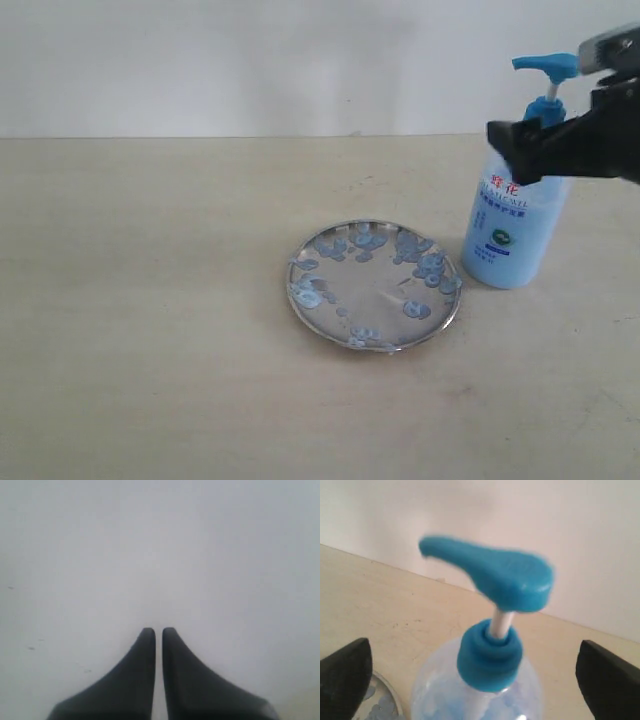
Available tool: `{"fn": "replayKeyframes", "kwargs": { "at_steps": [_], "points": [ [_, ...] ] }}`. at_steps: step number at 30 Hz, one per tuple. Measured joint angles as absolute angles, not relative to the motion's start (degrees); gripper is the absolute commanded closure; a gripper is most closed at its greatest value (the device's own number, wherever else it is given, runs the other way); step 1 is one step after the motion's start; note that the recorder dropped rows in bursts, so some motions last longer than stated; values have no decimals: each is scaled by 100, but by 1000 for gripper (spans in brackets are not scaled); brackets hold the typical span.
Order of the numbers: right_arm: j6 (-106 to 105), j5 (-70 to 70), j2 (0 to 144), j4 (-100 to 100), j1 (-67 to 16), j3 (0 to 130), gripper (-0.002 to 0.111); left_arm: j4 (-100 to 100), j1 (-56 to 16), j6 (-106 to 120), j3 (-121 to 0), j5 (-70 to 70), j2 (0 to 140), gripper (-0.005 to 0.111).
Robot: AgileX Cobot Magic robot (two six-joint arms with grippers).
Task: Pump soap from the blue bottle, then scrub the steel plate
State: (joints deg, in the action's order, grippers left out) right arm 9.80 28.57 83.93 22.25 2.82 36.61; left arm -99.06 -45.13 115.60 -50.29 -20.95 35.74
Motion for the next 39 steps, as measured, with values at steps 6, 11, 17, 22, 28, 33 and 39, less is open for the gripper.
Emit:
{"fn": "replayKeyframes", "kwargs": {
  "at_steps": [6, 11, 17, 22, 28, 33, 39],
  "points": [
    [1629, 196, 6081, 2359, 181, 3661, 64, -9916, -4513, 11551, -4732, -2816, 2023, 102],
    [1679, -2249, 4078, 1911, -78, 3661, 106, -9916, -4513, 11551, -4387, -3328, 1158, 102],
    [1444, -1521, 2042, 1362, -240, 2755, 109, -9931, -4513, 11532, -3875, -3611, 633, 102],
    [1646, -36, 1648, 1275, -248, 1117, 109, -9954, -4513, 10996, -3477, -3560, 620, 102],
    [2316, 486, 1648, 1259, -262, 45, 109, -9974, -4513, 10688, -3367, -3348, 620, 102],
    [2885, -62, 1627, 1115, -262, 36, 109, -9974, -4513, 10658, -3367, -3348, 620, 102],
    [3474, -268, 1627, 973, -262, 0, 109, -9974, -4513, 10658, -3287, -3544, 620, 102]
  ]
}}
